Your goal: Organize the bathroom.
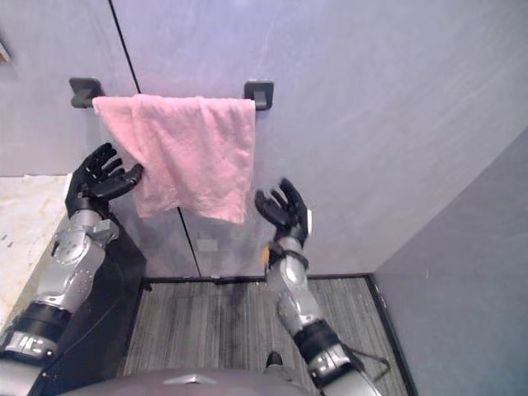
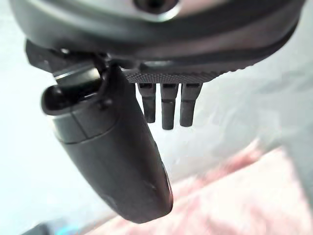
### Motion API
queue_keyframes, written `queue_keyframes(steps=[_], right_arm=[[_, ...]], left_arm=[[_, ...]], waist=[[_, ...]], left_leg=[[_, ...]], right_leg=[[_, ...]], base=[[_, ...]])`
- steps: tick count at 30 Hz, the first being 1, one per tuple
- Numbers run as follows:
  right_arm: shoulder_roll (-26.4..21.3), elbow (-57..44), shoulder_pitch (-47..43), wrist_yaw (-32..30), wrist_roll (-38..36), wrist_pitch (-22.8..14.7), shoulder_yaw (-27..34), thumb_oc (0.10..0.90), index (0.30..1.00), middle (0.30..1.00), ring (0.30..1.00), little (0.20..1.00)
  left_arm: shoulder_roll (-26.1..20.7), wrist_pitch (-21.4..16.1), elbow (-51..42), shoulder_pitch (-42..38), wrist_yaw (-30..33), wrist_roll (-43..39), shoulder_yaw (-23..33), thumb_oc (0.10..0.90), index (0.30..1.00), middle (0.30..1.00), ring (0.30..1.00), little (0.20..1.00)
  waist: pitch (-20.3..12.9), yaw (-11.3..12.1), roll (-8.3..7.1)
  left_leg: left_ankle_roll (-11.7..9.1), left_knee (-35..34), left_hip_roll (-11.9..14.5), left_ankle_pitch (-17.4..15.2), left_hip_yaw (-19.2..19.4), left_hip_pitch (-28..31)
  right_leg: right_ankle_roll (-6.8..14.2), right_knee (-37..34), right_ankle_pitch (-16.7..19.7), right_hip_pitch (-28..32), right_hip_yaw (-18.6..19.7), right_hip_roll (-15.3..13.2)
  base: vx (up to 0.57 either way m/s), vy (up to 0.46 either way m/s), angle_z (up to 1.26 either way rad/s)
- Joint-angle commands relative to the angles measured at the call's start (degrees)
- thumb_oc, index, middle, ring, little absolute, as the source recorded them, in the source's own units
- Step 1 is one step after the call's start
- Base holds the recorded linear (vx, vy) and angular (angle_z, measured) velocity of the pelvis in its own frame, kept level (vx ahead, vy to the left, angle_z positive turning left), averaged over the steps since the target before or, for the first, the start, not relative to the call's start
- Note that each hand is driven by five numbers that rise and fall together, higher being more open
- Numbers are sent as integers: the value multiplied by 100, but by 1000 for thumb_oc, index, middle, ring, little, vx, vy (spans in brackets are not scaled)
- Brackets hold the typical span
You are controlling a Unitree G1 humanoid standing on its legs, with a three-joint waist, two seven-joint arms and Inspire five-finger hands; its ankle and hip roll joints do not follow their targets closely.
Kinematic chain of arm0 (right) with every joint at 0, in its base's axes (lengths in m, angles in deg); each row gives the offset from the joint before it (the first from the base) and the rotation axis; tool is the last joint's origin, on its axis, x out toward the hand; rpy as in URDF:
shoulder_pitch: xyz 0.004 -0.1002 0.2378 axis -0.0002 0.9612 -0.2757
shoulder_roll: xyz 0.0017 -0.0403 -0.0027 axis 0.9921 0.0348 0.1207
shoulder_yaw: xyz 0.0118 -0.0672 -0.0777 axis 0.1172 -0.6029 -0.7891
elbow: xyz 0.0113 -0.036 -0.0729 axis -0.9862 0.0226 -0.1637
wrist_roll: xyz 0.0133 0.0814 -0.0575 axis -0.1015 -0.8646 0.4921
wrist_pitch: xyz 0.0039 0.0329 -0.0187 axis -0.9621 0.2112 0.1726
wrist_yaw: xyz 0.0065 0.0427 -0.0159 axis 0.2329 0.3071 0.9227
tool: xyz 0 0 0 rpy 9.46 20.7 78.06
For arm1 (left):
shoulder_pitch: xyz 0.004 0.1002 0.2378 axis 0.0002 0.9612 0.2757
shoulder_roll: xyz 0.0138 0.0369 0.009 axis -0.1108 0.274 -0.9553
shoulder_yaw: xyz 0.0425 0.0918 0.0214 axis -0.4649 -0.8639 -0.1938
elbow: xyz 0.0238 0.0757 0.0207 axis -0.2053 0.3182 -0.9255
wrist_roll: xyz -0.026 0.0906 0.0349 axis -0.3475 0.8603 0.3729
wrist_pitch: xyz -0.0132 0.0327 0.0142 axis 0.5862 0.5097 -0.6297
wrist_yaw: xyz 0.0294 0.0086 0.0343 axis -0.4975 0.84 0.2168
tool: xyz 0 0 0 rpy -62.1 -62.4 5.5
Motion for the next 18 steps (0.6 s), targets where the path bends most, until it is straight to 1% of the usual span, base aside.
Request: queue_keyframes(steps=[1, 2, 3, 4, 5, 6, 7, 8, 9, 10, 11, 13, 14, 15, 16, 17, 18], right_arm=[[-145, -520, -570, 130, 829, -456, 305, 800, 900, 900, 900, 900], [-152, -520, -529, 137, 832, -450, 318, 800, 900, 900, 900, 900], [-188, -510, -366, 132, 844, -426, 373, 800, 900, 900, 900, 900], [-192, -512, -351, 129, 839, -418, 377, 800, 900, 900, 900, 900], [-193, -488, -257, 104, 834, -402, 415, 800, 900, 900, 900, 900], [-221, -397, -68, 79, 945, -380, 494, 800, 900, 900, 900, 900], [-225, -388, -35, 76, 940, -368, 503, 800, 900, 900, 900, 900], [-225, -375, 27, 41, 937, -319, 520, 800, 900, 900, 900, 900], [-236, -332, 122, -42, 1000, -212, 576, 800, 900, 900, 900, 900], [-239, -245, 315, -24, 1037, -109, 683, 800, 900, 900, 900, 900], [-239, -236, 338, -51, 1063, -75, 695, 800, 900, 900, 900, 900], [-288, 20, 499, -25, 1101, 2, 833, 800, 900, 900, 900, 900], [-332, 290, 572, -71, 1256, 94, 898, 800, 900, 900, 900, 900], [-338, 321, 575, -87, 1264, 126, 902, 800, 900, 900, 900, 900], [-376, 599, 640, -76, 1127, 199, 969, 800, 900, 900, 900, 900], [-381, 637, 646, -100, 1107, 235, 981, 800, 900, 900, 900, 900], [-404, 989, 681, -94, 1112, 216, 1052, 800, 900, 900, 900, 900]], left_arm=[[112, -392, -135, -405, 149, 108, 23, 800, 900, 900, 900, 900], [157, -387, -125, -355, 168, 142, 23, 800, 900, 900, 900, 900], [311, -382, -86, -178, 234, -23, 35, 800, 900, 900, 900, 900], [324, -375, -81, -163, 235, -32, 36, 800, 900, 900, 900, 900], [433, -332, -52, -44, 260, -60, 44, 800, 900, 900, 900, 900], [655, -340, 34, 207, 233, -281, 68, 800, 900, 900, 900, 900], [699, -345, 55, 252, 231, -242, 59, 800, 900, 900, 900, 900], [781, -269, 101, 331, 224, -188, 38, 800, 900, 900, 900, 900], [889, -67, 164, 453, 202, -366, 13, 800, 900, 900, 900, 900], [1026, 40, 360, 690, 102, -476, 8, 800, 900, 900, 900, 900], [1040, 64, 384, 716, 98, -458, 10, 800, 900, 900, 900, 900], [1139, 101, 678, 939, 24, -581, 46, 800, 900, 900, 900, 900], [1208, 313, 1034, 1070, -81, -625, 114, 800, 900, 900, 900, 900], [1214, 343, 1076, 1078, -71, -592, 123, 800, 900, 900, 900, 900], [1245, 278, 1519, 1169, -268, -589, 152, 800, 900, 900, 900, 900], [1249, 305, 1568, 1180, -285, -607, 158, 800, 900, 900, 900, 900], [1286, 299, 1965, 1246, -449, -533, 214, 800, 900, 900, 900, 900]], waist=[[176, -106, 271], [180, -110, 269], [201, -118, 261], [200, -118, 261], [215, -118, 256], [242, -118, 248], [246, -120, 248], [256, -125, 243], [278, -134, 238], [301, -161, 234], [303, -165, 234], [337, -184, 229], [359, -184, 227], [364, -186, 227], [379, -184, 219], [382, -185, 218], [391, -180, 208]], left_leg=[[508, 136, -716, -391, 273, -98], [510, 135, -716, -392, 274, -99], [518, 143, -713, -395, 286, -106], [519, 144, -713, -396, 287, -107], [526, 146, -714, -402, 282, -113], [533, 140, -716, -404, 279, -118], [534, 138, -716, -405, 278, -117], [537, 135, -716, -406, 281, -115], [540, 128, -714, -404, 281, -114], [550, 105, -717, -407, 274, -109], [550, 100, -718, -408, 275, -106], [555, 80, -715, -406, 281, -110], [555, 60, -719, -412, 272, -107], [556, 56, -720, -413, 268, -104], [548, 36, -730, -406, 257, -120], [547, 34, -730, -405, 256, -123], [547, 22, -736, -411, 259, -128]], right_leg=[[290, 183, -1052, 209, -101, 375], [291, 186, -1052, 204, -99, 377], [295, 201, -1049, 186, -92, 381], [295, 203, -1049, 184, -91, 382], [294, 217, -1054, 172, -81, 386], [299, 220, -1045, 163, -69, 391], [300, 225, -1046, 161, -68, 392], [303, 237, -1048, 153, -62, 395], [305, 232, -1035, 147, -47, 401], [312, 232, -1030, 133, -31, 407], [314, 231, -1030, 132, -28, 407], [322, 220, -1001, 116, -25, 399], [341, 209, -974, 109, -40, 384], [344, 205, -971, 111, -45, 381], [367, 186, -933, 94, -61, 361], [370, 184, -928, 92, -63, 358], [399, 177, -906, 81, -81, 333]], base=[[-74, -5, -10], [-87, -4, -8], [-66, -2, -4], [-85, -4, -4], [-97, -1, -9], [-103, 0, -11], [-96, 4, -11], [-83, 8, -4], [-148, 16, -3], [-137, 17, -2], [-174, 25, -2], [-155, 27, -1], [-120, 26, 0], [-186, 42, -1], [-114, 28, 0], [-162, 38, 0], [-130, 35, 1]])
